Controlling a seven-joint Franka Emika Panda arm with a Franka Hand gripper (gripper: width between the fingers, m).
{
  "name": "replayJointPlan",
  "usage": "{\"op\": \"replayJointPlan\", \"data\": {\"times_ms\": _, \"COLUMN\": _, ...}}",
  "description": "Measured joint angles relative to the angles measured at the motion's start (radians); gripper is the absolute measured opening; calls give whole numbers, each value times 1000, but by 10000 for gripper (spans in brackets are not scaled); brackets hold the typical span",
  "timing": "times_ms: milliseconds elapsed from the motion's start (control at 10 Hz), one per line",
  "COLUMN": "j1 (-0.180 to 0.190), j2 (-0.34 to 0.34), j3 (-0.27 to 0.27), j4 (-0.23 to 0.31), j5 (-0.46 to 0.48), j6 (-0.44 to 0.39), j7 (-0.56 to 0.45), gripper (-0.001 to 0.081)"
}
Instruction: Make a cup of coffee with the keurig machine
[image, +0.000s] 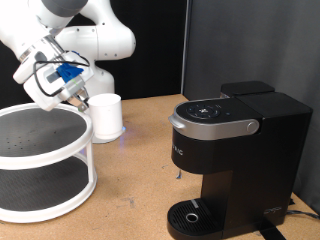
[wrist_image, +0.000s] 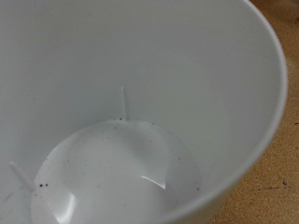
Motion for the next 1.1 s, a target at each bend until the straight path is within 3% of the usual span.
{"op": "replayJointPlan", "data": {"times_ms": 400, "j1": 52, "j2": 8, "j3": 9, "j4": 0, "j5": 46, "j6": 48, "j7": -3, "gripper": 71}}
{"op": "replayJointPlan", "data": {"times_ms": 700, "j1": 61, "j2": 24, "j3": 19, "j4": 0, "j5": 49, "j6": 67, "j7": 1, "gripper": 71}}
{"op": "replayJointPlan", "data": {"times_ms": 900, "j1": 61, "j2": 38, "j3": 7, "j4": -6, "j5": 50, "j6": 37, "j7": -38, "gripper": 71}}
{"op": "replayJointPlan", "data": {"times_ms": 1100, "j1": 84, "j2": 88, "j3": 11, "j4": -21, "j5": 87, "j6": 93, "j7": -66, "gripper": 71}}
